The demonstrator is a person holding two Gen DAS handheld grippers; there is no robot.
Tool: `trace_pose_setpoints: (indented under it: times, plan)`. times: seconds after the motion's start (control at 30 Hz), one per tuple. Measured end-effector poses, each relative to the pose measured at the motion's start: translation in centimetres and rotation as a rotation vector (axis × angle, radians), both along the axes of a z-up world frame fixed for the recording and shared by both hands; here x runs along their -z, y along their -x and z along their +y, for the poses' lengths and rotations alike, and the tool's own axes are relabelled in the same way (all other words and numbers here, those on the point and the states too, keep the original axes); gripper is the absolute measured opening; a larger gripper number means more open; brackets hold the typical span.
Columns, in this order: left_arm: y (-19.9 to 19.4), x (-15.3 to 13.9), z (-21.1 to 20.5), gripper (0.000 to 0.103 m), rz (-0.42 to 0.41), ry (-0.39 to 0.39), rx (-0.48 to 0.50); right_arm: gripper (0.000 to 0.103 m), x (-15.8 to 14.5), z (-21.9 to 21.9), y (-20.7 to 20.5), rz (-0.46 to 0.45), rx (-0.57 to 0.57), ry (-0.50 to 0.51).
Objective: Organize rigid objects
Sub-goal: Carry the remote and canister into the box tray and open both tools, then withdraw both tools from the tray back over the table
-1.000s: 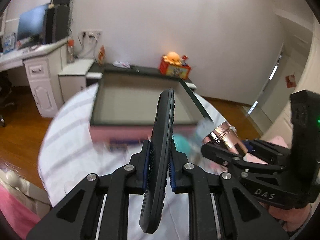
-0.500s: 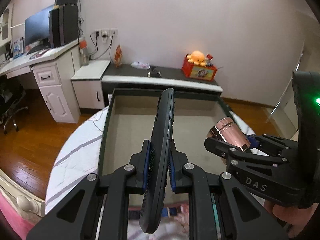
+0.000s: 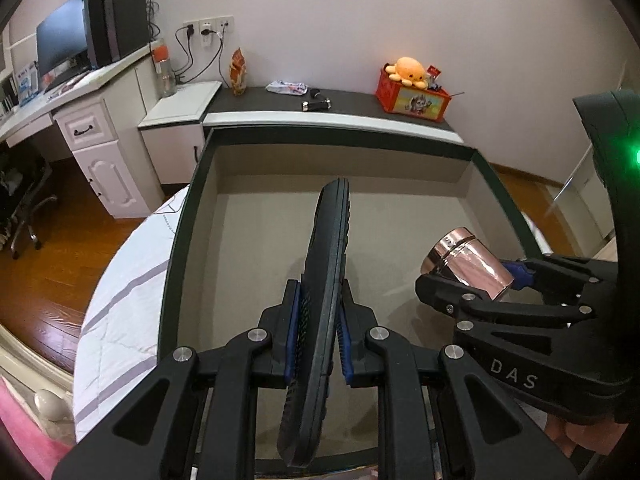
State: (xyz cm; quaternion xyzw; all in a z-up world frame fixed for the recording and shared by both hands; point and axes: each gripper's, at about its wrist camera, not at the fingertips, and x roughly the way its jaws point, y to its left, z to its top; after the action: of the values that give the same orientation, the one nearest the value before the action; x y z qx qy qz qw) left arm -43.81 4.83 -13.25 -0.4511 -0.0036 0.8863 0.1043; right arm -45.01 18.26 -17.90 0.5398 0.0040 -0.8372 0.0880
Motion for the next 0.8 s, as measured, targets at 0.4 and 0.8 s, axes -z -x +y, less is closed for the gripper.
trace_pose_setpoints:
  times: [0.4, 0.8]
  plan:
    - [-3.0, -4.3, -3.4, 0.102, 0.123, 0.026, -0.080, 0.095, -2.1, 1.9, -1.3, 0.061, 0.085, 0.112]
    - [-13.0, -11.6, -7.0, 0.103, 0.353, -0.026, -0.145, 0.103, -10.2, 1.1, -11.3, 0.373, 0.125, 0.138]
